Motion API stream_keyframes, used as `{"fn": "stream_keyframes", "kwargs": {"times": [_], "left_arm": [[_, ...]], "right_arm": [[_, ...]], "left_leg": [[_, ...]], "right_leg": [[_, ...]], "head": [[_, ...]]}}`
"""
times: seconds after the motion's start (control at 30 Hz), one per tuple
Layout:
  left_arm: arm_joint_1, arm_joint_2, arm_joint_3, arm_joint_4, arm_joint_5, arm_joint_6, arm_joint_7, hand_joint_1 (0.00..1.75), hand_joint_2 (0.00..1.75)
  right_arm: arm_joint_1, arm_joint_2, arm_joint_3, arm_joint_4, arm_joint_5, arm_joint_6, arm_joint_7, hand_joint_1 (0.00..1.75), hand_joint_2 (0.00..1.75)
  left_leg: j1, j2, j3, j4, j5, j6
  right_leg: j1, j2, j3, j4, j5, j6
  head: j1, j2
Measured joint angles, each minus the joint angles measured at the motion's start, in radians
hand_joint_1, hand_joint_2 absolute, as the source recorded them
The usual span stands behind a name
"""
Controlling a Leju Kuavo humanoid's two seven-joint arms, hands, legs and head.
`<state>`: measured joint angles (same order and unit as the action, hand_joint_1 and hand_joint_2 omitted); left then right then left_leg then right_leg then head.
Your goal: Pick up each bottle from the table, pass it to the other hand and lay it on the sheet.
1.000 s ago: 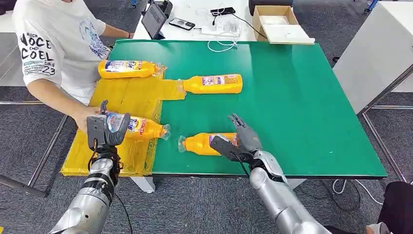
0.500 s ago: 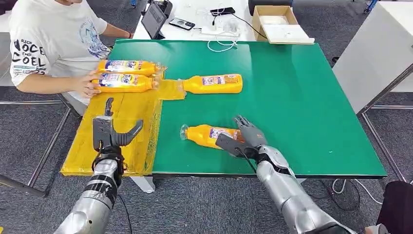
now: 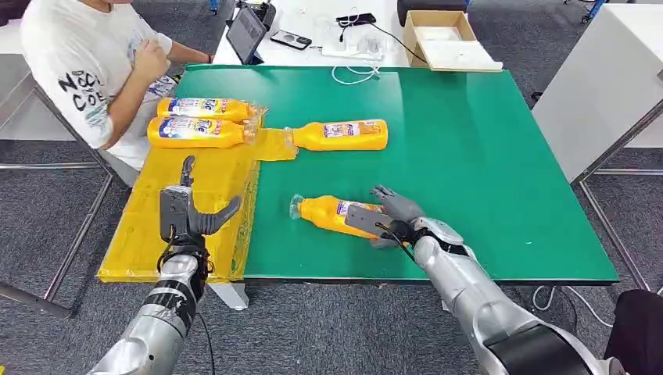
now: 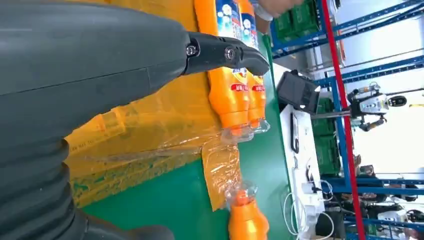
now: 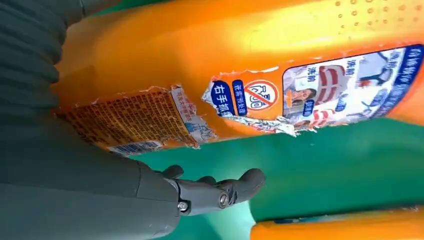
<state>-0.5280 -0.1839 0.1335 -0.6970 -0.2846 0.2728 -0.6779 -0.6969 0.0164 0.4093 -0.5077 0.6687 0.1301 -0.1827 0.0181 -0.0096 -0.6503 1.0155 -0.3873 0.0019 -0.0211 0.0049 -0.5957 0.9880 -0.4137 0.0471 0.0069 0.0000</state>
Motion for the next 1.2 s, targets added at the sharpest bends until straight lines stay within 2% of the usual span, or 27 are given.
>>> {"fn": "stream_keyframes", "kwargs": {"times": [0.03, 0.1, 0.23, 0.67, 0.8, 0.87, 1.0, 1.13, 1.2], "left_arm": [[0.0, -0.001, -0.002, 0.001, 0.0, 0.001, 0.0, 0.0, 1.75], [0.0, -0.003, -0.011, 0.001, 0.001, 0.008, 0.0, 0.0, 1.75], [0.0, -0.007, -0.026, 0.001, 0.004, 0.013, 0.001, 0.0, 1.75], [0.001, -0.012, -0.052, 0.001, 0.035, 0.012, 0.016, 0.0, 1.75], [0.005, -0.012, -0.059, -0.001, 0.047, 0.013, 0.016, 0.0, 1.75], [0.015, -0.013, -0.062, -0.009, 0.054, 0.011, 0.016, 0.0, 1.75], [0.048, -0.023, -0.067, -0.049, 0.076, -0.004, 0.023, 0.0, 1.75], [0.079, -0.038, -0.075, -0.095, 0.123, -0.049, 0.05, 0.0, 1.75], [0.094, -0.045, -0.083, -0.119, 0.14, -0.065, 0.062, 0.0, 1.75]], "right_arm": [[-0.003, 0.0, 0.003, 0.005, -0.005, 0.0, 0.006, 1.66, 1.75], [-0.007, 0.002, 0.011, 0.013, -0.014, 0.001, 0.018, 1.64, 1.75], [-0.01, 0.004, 0.017, 0.021, -0.031, 0.004, 0.029, 1.75, 1.75], [0.0, 0.004, 0.027, 0.023, -0.094, -0.027, 0.012, 1.75, 1.75], [0.036, 0.004, 0.01, -0.009, -0.176, -0.081, -0.078, 1.75, 1.75], [0.098, 0.011, -0.018, -0.076, -0.242, -0.135, -0.16, 1.75, 1.75], [0.252, 0.04, -0.085, -0.3, -0.314, -0.236, -0.224, 1.75, 1.75], [0.364, 0.082, -0.171, -0.531, -0.348, -0.447, -0.315, 1.75, 1.75], [0.405, 0.101, -0.206, -0.636, -0.348, -0.517, -0.339, 1.75, 1.75]], "left_leg": [[0.0, 0.0, 0.0, 0.0, 0.0, 0.0], [0.0, 0.0, 0.001, 0.0, 0.0, 0.0], [0.0, 0.0, 0.002, 0.0, 0.0, 0.0], [0.0, 0.001, 0.004, 0.0, 0.0, 0.0], [0.0, 0.001, 0.003, 0.0, -0.001, 0.0], [0.0, 0.001, 0.003, 0.0, -0.001, 0.0], [0.0, -0.001, -0.004, 0.0, -0.001, -0.001], [0.0, -0.001, -0.008, 0.0, -0.001, -0.001], [0.0, -0.001, -0.009, 0.0, -0.001, 0.0]], "right_leg": [[0.0, 0.0, 0.0, 0.0, 0.0, 0.0], [0.0, 0.0, 0.001, 0.0, 0.0, 0.0], [0.0, 0.0, 0.002, 0.0, 0.0, 0.0], [0.0, 0.001, 0.003, 0.0, 0.0, 0.0], [0.0, 0.001, 0.003, 0.0, 0.0, 0.0], [0.0, 0.001, 0.002, 0.0, 0.0, 0.0], [0.0, 0.001, -0.002, 0.0, 0.0, 0.0], [0.0, 0.001, -0.006, 0.0, 0.0, 0.0], [0.0, 0.001, -0.008, 0.0, 0.0, 0.0]], "head": [[0.0, 0.0], [0.0, 0.0], [0.0, 0.0], [0.0, 0.0], [0.001, 0.0], [0.0, 0.0], [0.0, 0.0], [0.0, 0.0], [0.0, 0.0]]}}
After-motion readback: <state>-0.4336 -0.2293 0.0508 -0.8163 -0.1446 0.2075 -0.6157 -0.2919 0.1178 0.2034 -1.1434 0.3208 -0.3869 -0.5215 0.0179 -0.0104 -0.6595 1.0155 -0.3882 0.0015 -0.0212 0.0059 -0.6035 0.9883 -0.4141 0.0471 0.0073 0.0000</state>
